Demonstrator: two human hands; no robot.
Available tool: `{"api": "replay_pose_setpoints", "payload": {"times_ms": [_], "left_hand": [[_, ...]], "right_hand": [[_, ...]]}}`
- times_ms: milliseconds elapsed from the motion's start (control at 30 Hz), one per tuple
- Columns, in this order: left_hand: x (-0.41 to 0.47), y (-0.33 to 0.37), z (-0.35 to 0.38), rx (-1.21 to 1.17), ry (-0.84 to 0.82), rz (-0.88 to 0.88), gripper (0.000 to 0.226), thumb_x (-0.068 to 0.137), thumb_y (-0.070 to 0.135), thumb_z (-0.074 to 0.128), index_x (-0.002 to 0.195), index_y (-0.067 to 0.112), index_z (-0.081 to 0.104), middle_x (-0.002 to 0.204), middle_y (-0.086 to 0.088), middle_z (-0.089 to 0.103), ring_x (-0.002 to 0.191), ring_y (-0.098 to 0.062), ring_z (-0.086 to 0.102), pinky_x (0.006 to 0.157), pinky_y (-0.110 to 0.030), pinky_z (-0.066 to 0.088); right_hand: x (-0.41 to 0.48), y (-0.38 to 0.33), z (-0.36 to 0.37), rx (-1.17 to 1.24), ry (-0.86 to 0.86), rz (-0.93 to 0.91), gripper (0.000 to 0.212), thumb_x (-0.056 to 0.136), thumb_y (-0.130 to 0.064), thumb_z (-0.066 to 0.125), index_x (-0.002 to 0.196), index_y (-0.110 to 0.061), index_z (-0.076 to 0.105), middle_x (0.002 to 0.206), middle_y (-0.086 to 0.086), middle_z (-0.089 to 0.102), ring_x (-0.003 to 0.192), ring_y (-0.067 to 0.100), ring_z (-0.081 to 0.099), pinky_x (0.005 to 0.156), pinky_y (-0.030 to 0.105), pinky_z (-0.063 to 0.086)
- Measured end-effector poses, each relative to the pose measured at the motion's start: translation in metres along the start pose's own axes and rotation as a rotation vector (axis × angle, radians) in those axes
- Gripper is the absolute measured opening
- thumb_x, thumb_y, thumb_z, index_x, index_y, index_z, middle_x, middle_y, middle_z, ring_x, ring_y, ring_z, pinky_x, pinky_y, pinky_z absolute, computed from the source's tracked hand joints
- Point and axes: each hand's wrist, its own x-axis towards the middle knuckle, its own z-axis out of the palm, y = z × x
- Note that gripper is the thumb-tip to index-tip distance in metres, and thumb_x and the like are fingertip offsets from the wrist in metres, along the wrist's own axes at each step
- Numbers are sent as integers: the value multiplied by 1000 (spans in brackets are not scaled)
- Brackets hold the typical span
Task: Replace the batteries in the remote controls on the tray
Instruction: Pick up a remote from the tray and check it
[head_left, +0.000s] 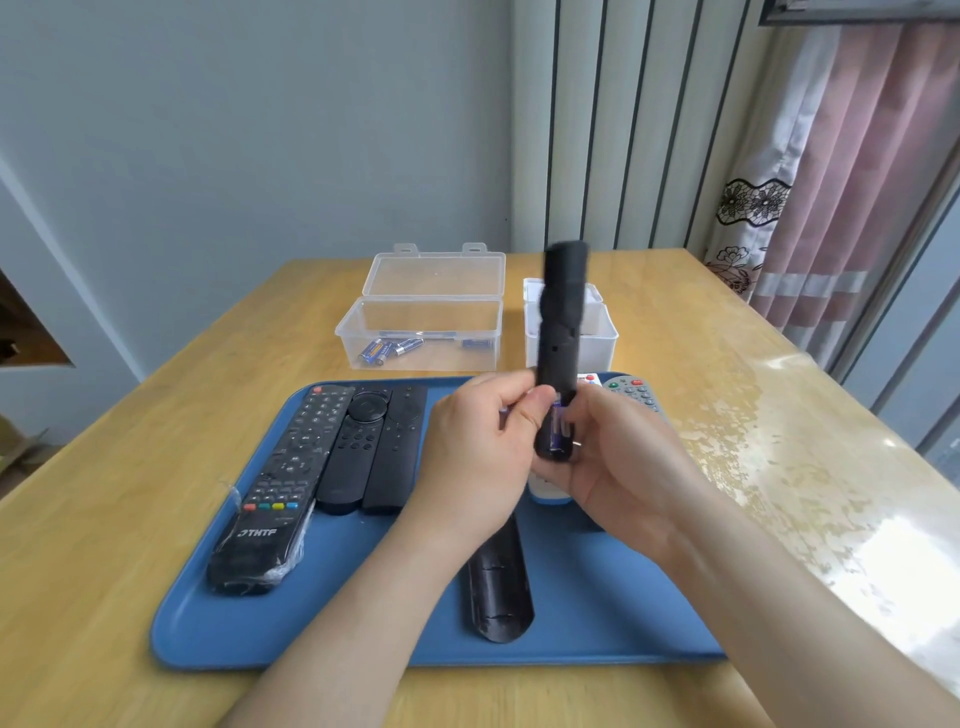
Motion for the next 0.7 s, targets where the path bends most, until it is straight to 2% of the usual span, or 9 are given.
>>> {"api": "replay_pose_setpoints", "payload": {"times_ms": [100, 200, 233, 300, 367, 433, 500, 600, 700], "left_hand": [[3, -3, -5, -137, 53, -162, 37, 83, 42, 53, 110, 21, 69, 76, -2, 68, 70, -25, 63, 73, -42, 54], [4, -1, -10, -174, -5, -163, 46, 79, 37, 60, 125, 29, 62, 70, 8, 57, 53, -13, 46, 58, -29, 42], [4, 1, -12, -179, -35, -150, 49, 77, 34, 62, 126, 31, 61, 71, 10, 51, 50, -8, 38, 56, -24, 37], [5, 4, -15, -153, -50, -139, 57, 70, 33, 67, 127, 33, 59, 77, 11, 45, 48, -3, 38, 59, -16, 35], [3, 6, -16, -98, -42, -142, 50, 71, 32, 75, 119, 34, 61, 78, 10, 46, 48, 0, 41, 57, -15, 33], [2, 7, -16, -36, -35, -182, 27, 78, 32, 77, 100, 32, 62, 72, 10, 52, 47, 0, 42, 53, -16, 33], [4, 8, -17, -4, -76, -241, 13, 83, 37, 71, 85, 28, 62, 66, 7, 61, 51, 1, 47, 53, -15, 35], [3, 12, -20, -128, -203, -294, 22, 92, 34, 61, 76, 21, 67, 61, 2, 67, 50, -1, 47, 54, -19, 36], [1, 18, -21, -204, -216, -309, 29, 94, 26, 59, 68, 17, 70, 60, 3, 66, 46, 2, 44, 57, -23, 33]], "right_hand": [[-3, -2, 1, -36, -70, -10, 32, 93, 6, 37, 107, 2, 66, 108, 19, 73, 110, 35, 67, 97, 46, 53], [-7, -3, 2, -44, -137, -42, 28, 97, 4, 45, 111, -4, 67, 104, 13, 75, 97, 25, 72, 90, 38, 58], [-8, -4, 1, -44, -145, -55, 27, 97, 3, 47, 113, -3, 67, 105, 14, 74, 95, 23, 72, 87, 35, 59], [-7, -6, -1, -41, -131, -84, 26, 97, 0, 50, 119, -1, 65, 109, 20, 72, 96, 26, 70, 86, 36, 59], [-6, -8, -4, -85, -86, -119, 24, 96, -4, 54, 117, 0, 65, 109, 22, 71, 95, 27, 70, 87, 38, 59], [-6, -9, -6, -170, -51, -151, 18, 94, -7, 58, 109, -6, 69, 100, 13, 73, 88, 19, 68, 80, 34, 58], [-7, -10, -6, -216, -27, -161, 13, 93, -9, 61, 100, -14, 71, 92, 4, 74, 81, 12, 65, 73, 28, 48], [-8, -11, -6, -217, -24, -145, 12, 93, -11, 60, 90, -17, 70, 85, 3, 71, 72, 12, 61, 70, 28, 40], [-7, -12, -5, -209, -8, -135, 12, 94, -15, 60, 86, -18, 70, 81, 2, 64, 71, 12, 56, 66, 27, 38]]}}
